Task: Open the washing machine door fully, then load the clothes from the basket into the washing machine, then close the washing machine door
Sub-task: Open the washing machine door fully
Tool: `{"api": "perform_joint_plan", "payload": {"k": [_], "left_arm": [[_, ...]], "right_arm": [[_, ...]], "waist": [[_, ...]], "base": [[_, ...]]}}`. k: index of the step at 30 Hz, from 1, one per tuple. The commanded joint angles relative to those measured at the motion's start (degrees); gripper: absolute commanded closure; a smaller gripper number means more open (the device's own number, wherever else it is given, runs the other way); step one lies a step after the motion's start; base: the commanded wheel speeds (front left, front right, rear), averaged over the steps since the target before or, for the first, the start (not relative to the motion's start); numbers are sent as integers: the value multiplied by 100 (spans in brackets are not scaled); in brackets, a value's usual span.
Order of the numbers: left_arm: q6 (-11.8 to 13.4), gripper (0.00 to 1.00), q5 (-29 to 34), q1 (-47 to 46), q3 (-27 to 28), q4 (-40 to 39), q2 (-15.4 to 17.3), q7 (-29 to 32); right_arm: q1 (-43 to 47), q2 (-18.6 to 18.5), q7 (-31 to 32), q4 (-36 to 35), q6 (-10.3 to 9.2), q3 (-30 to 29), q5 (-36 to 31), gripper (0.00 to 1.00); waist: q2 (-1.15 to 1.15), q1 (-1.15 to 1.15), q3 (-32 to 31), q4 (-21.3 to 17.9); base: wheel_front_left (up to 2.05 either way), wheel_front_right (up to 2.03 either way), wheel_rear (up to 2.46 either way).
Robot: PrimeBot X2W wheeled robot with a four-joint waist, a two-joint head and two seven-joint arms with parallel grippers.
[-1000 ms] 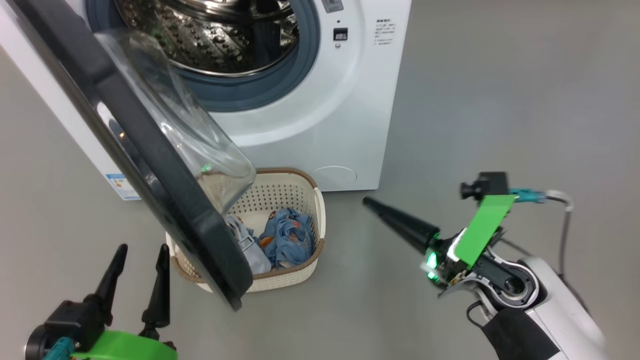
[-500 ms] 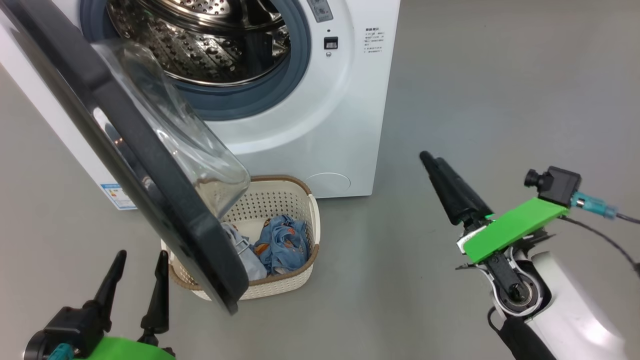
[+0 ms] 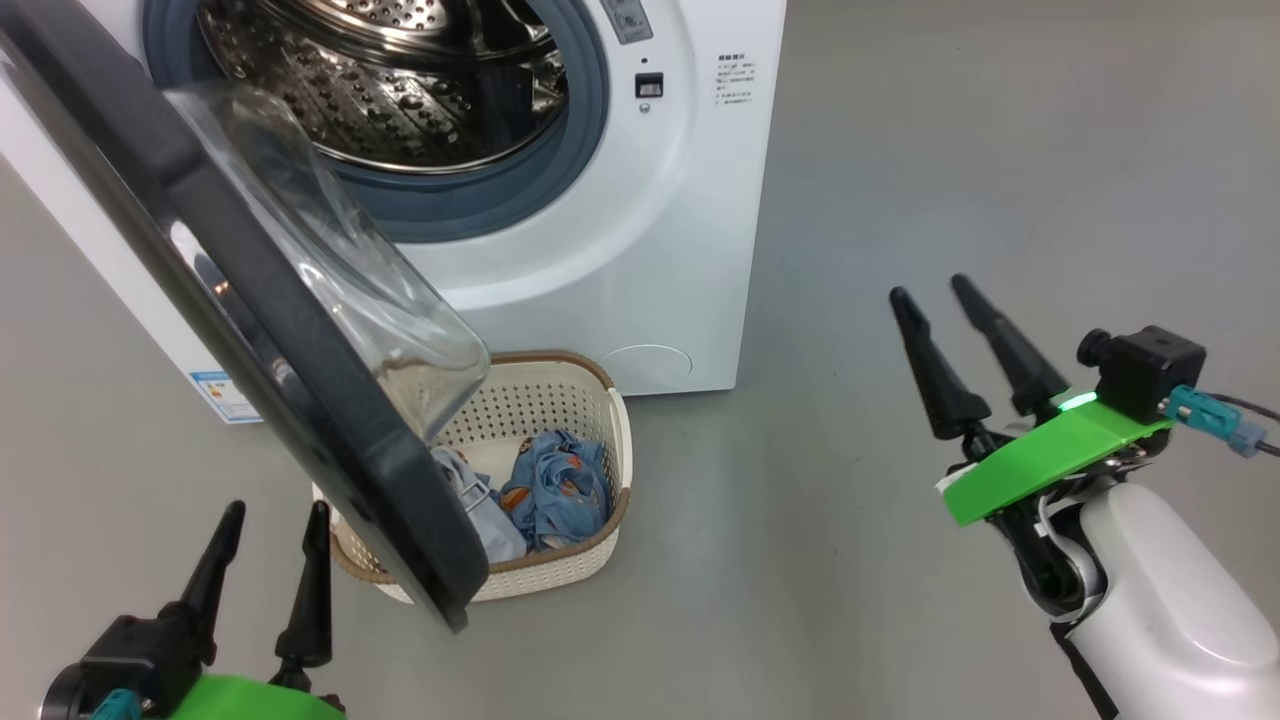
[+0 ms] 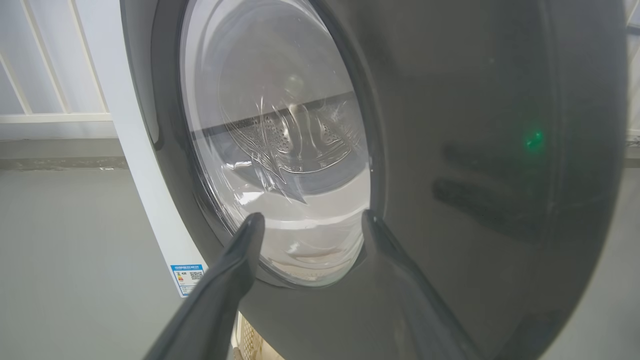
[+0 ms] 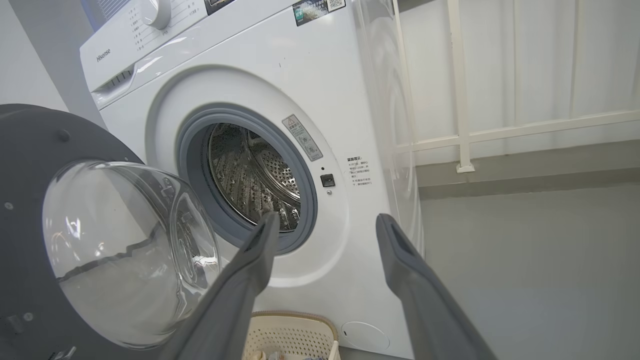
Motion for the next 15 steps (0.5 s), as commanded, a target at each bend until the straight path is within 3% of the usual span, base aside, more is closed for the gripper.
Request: {"api": "perform_joint_plan", "payload": {"k": [1,8,15], "left_arm": [[-9,0,60,-109,206,-151,80,-36],[-9,0,84,-106,219,-154,68,-36],[-9,0,109,-72,258,-174,44,-36]], "right_arm": [[5,70,-65,-178,10,-50,-213,0],[533,265,-68,-555,10,-615,-1507,0],[974,405,-68,-891,10,-975,-2266,0]], "waist": [[0,0,3,-2],[0,0,-3,12],[0,0,8,-5]], "base": [[0,0,0],[0,0,0],[0,0,0]]}}
